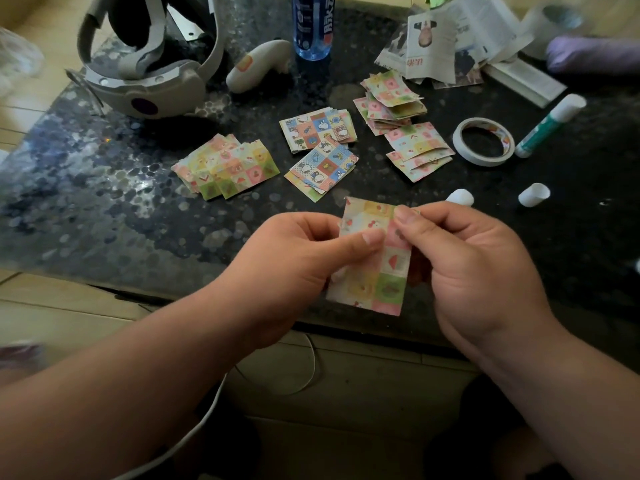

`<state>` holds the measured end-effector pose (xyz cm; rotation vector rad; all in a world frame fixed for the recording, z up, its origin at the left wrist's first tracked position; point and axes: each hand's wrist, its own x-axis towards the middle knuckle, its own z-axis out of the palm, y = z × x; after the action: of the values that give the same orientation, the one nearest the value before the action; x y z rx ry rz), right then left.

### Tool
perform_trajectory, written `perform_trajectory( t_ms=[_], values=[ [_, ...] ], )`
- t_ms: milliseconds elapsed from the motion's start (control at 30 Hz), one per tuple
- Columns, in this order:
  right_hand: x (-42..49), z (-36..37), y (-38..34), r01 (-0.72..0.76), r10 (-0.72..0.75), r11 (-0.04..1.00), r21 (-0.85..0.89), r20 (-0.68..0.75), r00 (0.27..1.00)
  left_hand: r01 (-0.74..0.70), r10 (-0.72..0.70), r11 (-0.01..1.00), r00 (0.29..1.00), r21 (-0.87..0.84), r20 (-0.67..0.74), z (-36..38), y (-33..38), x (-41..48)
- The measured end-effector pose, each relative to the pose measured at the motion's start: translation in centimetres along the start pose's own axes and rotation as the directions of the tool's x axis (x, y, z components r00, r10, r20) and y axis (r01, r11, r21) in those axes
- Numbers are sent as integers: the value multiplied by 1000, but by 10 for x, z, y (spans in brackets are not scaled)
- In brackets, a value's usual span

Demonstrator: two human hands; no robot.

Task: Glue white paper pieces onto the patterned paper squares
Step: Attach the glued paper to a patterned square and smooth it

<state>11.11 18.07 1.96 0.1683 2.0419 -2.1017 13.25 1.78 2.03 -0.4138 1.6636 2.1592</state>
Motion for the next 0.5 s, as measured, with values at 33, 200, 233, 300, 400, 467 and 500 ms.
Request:
perform_trajectory(
  t_ms=[33,200,233,300,400,467,500],
  values=[
    [0,-1,-1,6,-6,1000,4,-6,1000,4,-4,1000,1000,5,5,0,0,0],
    [-1,-2,-2,29,-27,999,45,-51,998,-12,12,1000,1000,2,-14,0,-2,1],
    [-1,-2,-2,26,-23,998,53,-53,998,-13,13,1000,1000,-7,-16,1,-3,0],
    [-2,-2,-2,12,-9,997,81,-48,999,-13,13,999,1000,-32,-19,2,-3,0],
    [-3,-2,-1,5,-1,994,110,-30,1000,7,-8,998,1000,-63,-24,2,-2,-1],
    [-3,-2,-2,9,-7,992,126,-18,1000,31,-32,996,999,-82,-21,2,-1,-1],
    [-3,-1,-2,9,-8,991,136,-11,1000,48,-50,994,999,-97,-19,2,-1,-1]
  ],
)
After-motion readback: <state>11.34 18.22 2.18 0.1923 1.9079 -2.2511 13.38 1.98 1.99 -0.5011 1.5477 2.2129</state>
